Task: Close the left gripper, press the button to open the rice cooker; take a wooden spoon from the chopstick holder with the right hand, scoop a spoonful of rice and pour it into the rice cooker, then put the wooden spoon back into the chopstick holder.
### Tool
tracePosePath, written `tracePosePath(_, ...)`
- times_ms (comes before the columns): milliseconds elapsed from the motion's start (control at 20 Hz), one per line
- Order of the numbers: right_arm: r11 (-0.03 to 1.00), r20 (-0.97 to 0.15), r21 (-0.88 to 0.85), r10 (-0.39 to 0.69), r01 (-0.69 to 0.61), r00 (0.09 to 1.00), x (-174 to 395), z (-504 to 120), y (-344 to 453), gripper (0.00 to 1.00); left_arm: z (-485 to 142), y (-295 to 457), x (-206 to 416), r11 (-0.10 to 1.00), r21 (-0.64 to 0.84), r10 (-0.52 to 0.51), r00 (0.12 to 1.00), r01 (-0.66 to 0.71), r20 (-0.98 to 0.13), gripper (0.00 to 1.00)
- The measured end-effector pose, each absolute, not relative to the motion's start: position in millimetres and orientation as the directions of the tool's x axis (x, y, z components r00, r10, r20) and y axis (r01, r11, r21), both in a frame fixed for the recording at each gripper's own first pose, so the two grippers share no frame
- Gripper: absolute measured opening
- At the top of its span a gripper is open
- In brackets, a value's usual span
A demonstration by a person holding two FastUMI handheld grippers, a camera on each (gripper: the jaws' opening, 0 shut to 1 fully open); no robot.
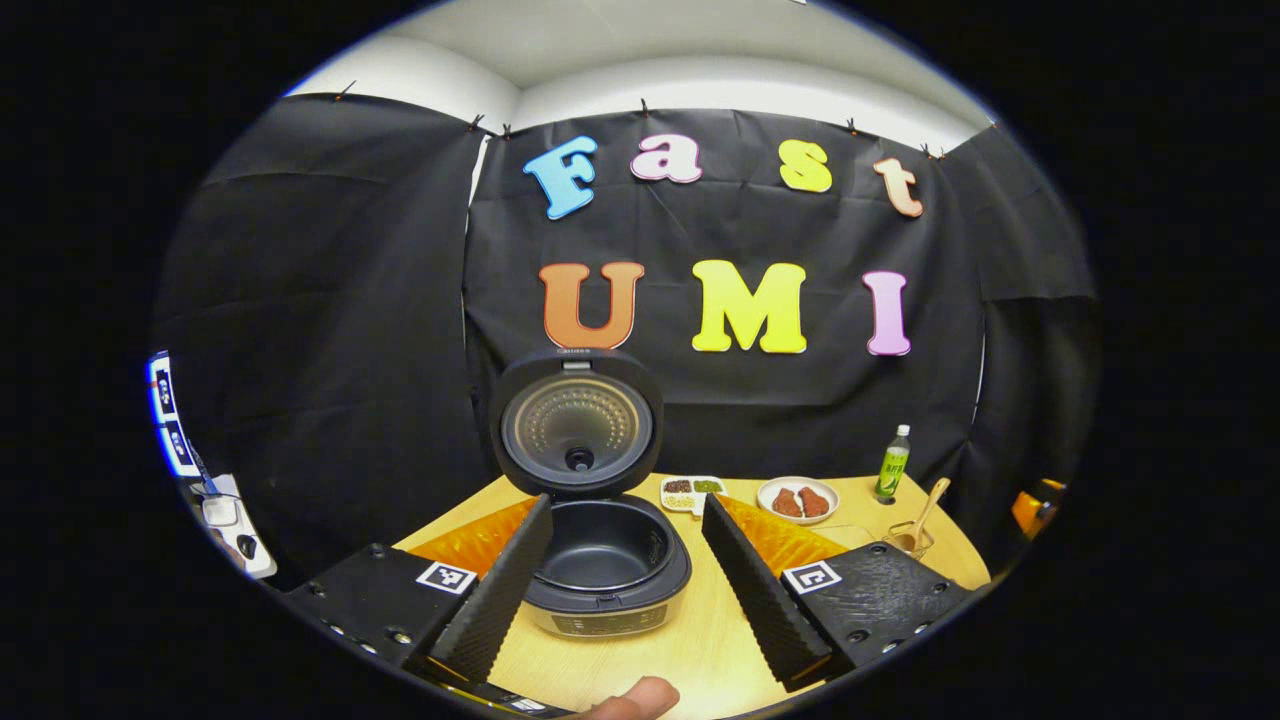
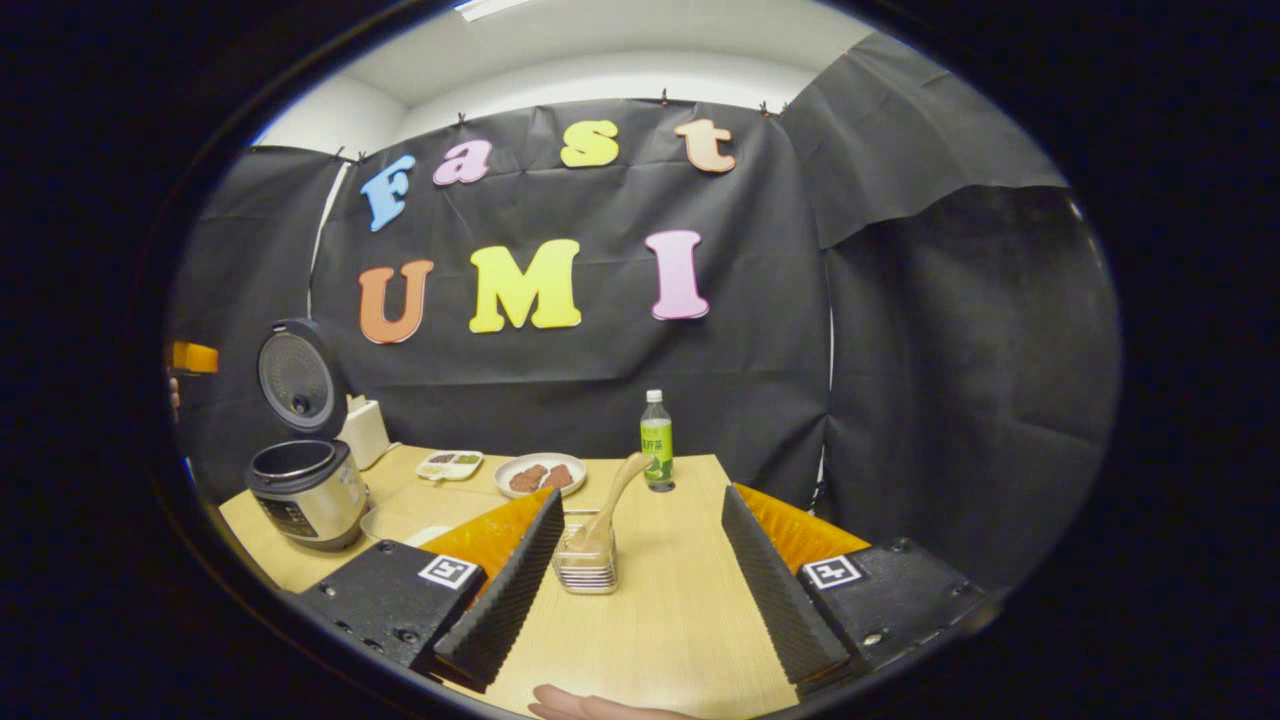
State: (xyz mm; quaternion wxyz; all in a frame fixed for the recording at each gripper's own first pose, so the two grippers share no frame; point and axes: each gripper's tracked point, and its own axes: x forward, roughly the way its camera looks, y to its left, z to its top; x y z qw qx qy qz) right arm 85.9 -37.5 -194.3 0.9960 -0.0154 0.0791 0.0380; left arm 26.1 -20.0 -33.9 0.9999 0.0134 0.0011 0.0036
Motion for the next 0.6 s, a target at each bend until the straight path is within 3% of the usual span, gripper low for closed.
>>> tracePosePath(200, 0.996, -0.177, 0.02, 0.084, -0.082, 0.981, 116, -213, -25, 1.0, -22, -17, -15, 0.999, 0.031, 0.021, 0.997, -0.023, 0.069, 0.96)
tracePosePath(400, 0.984, -0.166, 0.125, 0.144, -0.124, 0.976, 149, -226, -2, 1.0, -38, -23, -44, 0.998, 0.057, 0.015, 0.997, -0.02, 0.072, 0.95)
tracePosePath(600, 0.991, -0.172, 0.073, 0.12, -0.109, 0.978, 191, -240, 2, 0.97, -56, -31, -69, 0.997, 0.073, 0.0, 0.998, -0.005, 0.069, 0.95)
